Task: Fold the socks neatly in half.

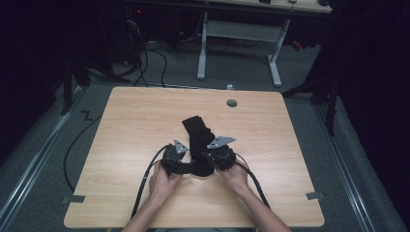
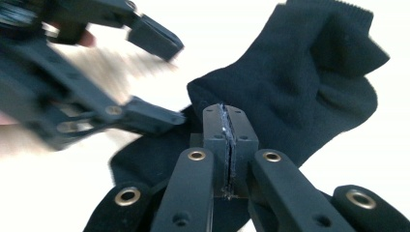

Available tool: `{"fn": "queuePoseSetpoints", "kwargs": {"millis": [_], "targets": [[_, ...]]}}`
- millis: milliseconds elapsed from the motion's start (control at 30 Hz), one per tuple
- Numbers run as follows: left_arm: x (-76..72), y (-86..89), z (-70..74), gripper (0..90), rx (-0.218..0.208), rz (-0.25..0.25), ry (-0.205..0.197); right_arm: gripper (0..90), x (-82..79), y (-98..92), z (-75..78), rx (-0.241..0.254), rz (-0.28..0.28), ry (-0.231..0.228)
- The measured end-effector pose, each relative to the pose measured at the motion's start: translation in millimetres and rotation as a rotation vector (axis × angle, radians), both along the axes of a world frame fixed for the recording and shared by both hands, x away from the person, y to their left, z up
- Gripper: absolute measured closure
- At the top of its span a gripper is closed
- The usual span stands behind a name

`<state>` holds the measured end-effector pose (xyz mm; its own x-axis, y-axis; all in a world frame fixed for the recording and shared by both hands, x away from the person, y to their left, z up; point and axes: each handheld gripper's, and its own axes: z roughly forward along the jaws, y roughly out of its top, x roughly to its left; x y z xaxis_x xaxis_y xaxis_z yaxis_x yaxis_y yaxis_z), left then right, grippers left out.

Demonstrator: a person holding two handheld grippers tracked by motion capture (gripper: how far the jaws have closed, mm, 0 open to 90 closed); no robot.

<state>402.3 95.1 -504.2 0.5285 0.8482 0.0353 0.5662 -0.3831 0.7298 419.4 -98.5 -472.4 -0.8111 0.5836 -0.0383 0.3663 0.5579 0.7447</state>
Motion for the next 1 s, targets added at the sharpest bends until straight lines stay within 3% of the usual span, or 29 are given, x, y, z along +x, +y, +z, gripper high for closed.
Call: {"fn": "queuePoseSetpoints", "kwargs": {"millis": [200, 567, 900, 1000], "targets": [[0.5, -0.3, -1.0, 27.7, -0.014, 0.004, -0.002, 89.0, -18.8, -8.9, 7.1, 0.021, 0.015, -0.011], [0.4, -0.9, -1.1, 27.6, -0.012, 0.005, -0.008, 88.9, -38.5, -11.1, 2.0, 0.021, 0.046, 0.005], [1.1, -0.3, -1.3, 27.6, -0.021, 0.004, -0.003, 88.4, -44.7, -10.1, -10.0, -0.002, 0.057, 0.034], [0.0, -0.1, -0.3, 27.2, -0.009, 0.001, 0.001, 80.6, -42.4, -8.6, -17.6, -0.013, 0.06, 0.059]]}}
